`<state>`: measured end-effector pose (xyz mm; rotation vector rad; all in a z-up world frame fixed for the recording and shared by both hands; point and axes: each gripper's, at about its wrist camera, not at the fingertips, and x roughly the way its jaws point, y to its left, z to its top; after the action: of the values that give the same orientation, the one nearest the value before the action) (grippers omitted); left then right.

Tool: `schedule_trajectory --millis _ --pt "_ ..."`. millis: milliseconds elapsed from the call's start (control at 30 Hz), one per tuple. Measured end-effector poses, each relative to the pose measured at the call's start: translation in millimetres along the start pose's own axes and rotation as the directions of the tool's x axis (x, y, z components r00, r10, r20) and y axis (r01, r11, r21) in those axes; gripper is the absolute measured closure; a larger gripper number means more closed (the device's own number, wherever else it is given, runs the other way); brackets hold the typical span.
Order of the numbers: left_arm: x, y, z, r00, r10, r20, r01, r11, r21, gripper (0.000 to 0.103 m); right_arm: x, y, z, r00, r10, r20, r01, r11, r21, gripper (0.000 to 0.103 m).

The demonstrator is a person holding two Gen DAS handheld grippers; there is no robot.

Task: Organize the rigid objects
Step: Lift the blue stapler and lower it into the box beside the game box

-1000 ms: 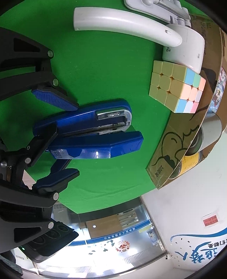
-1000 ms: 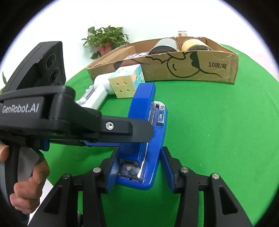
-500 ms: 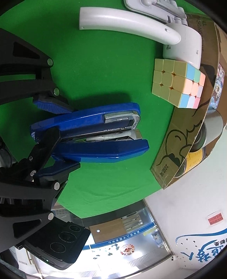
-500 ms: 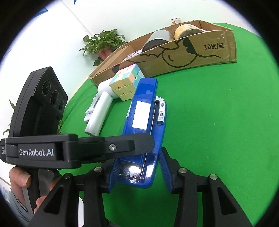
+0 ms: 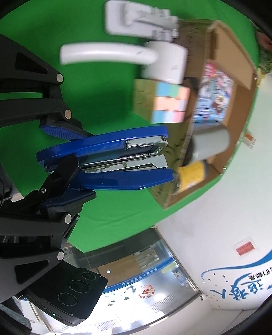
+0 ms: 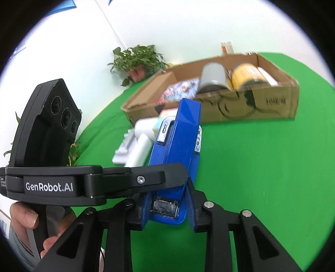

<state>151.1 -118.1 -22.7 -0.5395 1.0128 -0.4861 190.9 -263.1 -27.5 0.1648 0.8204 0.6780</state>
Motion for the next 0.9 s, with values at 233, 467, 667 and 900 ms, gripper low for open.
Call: schedule_trajectory --millis 233,467,667,900 --pt "-38 -1 38 0.997 0.006 0.075 -0.009 0.999 0.043 0.061 3 21 39 0.998 0.019 0.065 -0.015 0.999 -0.049 0.076" --pt "-66 4 76 0.994 0.021 0.109 -0.028 0.997 0.065 0.061 8 33 64 0.995 0.027 0.092 -0.021 0.998 -0.064 0.076" --pt "-76 11 117 0.993 0.037 0.113 -0.045 0.997 0.069 0.061 28 38 100 0.995 0.039 0.090 -0.032 0.997 -0.071 0.076" --pt "-61 41 177 0.996 0.054 0.069 -0.057 0.998 0.038 0.061 70 43 140 0.998 0.044 0.041 -0.043 0.999 -0.029 0.076"
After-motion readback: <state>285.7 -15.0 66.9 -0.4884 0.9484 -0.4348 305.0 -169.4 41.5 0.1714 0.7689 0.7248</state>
